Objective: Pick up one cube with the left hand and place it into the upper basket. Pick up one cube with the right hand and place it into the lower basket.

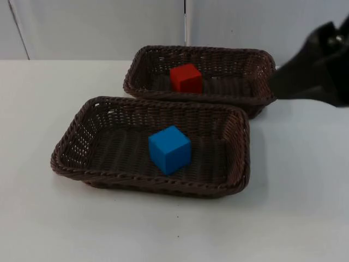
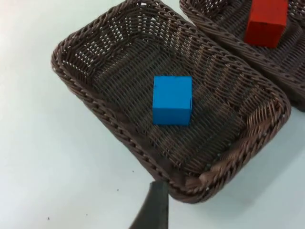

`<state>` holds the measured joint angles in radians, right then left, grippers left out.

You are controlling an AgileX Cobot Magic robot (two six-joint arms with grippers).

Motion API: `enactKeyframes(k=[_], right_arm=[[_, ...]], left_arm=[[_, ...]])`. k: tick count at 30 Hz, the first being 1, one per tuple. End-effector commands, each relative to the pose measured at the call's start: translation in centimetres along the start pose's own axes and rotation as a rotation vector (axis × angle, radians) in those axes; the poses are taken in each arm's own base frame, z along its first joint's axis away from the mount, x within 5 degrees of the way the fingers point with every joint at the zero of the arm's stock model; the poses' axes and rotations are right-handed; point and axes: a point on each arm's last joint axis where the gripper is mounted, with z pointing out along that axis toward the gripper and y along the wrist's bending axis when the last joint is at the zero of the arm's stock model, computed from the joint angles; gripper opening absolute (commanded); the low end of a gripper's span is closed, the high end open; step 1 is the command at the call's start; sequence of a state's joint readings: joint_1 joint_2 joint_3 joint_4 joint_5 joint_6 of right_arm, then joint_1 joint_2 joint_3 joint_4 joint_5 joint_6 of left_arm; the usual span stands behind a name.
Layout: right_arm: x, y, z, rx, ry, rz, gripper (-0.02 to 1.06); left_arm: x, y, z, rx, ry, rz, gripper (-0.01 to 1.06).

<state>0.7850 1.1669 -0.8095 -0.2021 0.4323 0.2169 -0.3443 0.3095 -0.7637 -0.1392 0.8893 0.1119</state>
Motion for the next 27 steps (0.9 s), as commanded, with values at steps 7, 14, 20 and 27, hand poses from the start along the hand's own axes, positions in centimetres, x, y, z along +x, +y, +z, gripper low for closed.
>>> enactKeyframes(k=[7, 14, 20, 27], right_arm=[[2.9, 0.1, -2.1, -0.029, -0.116, -0.024, 0.77], [4.4, -0.1, -3.9, -0.03, -0.161, -0.021, 0.77], [4.8, -0.4, -6.1, -0.026, -0.212, -0.007, 0.77], [5.4, -0.8, -9.5, -0.02, -0.297, 0.013, 0.77]], left_arm=[[1.8, -0.1, -1.1, -0.006, 0.075, 0.016, 1.02], [4.8, 0.0, -0.9, -0.022, 0.079, 0.011, 1.02], [7.0, 0.1, -1.6, -0.042, 0.046, -0.024, 1.02], [8.1, 0.1, -1.5, -0.05, 0.059, -0.033, 1.02]])
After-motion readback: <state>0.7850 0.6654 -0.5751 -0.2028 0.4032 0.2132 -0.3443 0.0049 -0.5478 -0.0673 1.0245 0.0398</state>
